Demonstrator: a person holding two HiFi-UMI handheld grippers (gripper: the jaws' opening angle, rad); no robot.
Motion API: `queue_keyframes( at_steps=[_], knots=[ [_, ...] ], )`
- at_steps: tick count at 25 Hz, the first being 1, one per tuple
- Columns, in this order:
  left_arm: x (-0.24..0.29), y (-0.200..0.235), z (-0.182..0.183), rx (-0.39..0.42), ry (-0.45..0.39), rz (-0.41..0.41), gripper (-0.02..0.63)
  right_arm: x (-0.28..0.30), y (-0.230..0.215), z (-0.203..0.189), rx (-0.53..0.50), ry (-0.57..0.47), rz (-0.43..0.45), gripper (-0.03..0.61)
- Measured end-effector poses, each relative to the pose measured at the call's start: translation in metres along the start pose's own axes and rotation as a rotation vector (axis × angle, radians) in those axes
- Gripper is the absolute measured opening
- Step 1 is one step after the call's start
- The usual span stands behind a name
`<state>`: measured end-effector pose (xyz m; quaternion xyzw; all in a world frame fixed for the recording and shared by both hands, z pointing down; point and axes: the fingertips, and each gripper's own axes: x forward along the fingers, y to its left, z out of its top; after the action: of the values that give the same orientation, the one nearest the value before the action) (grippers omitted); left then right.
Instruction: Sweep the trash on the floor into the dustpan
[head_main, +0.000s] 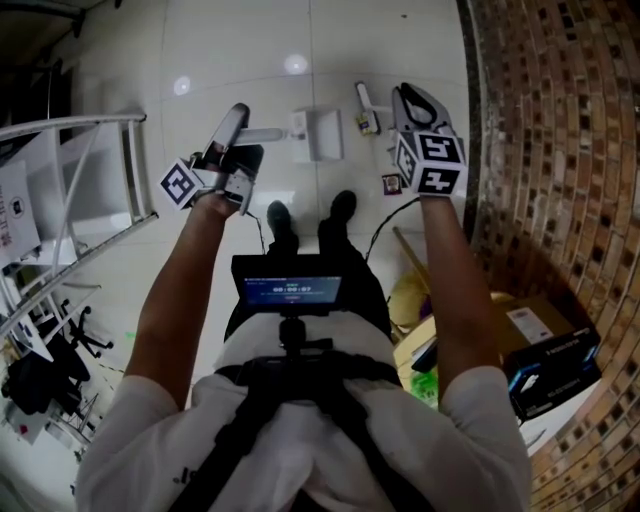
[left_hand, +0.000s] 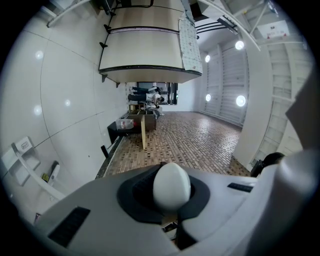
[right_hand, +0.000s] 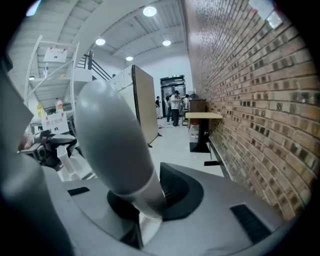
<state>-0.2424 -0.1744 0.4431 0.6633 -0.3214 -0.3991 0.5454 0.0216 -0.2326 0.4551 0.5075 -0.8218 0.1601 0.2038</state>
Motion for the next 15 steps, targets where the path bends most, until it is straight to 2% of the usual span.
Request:
queue_keyframes(
  at_steps=[5, 9, 15],
  knots=[
    [-0.002, -0.001, -0.004, -0.004, 0.009, -0.011, 0.001, -0.011, 0.015, 0.003, 0.103, -0.022, 0.056, 0.034],
    [-0.009, -0.002, -0.004, -0.011, 0.008, -0.013, 0.001, -0.027, 0.017, 0.009, 0.109, -0.046, 0.078, 0.034],
    [-0.006, -0.018, -0.006, -0.003, 0.006, -0.052, 0.001, -0.06, -0.032, 0.025, 0.07, -0.081, -0.012, 0.025]
  ],
)
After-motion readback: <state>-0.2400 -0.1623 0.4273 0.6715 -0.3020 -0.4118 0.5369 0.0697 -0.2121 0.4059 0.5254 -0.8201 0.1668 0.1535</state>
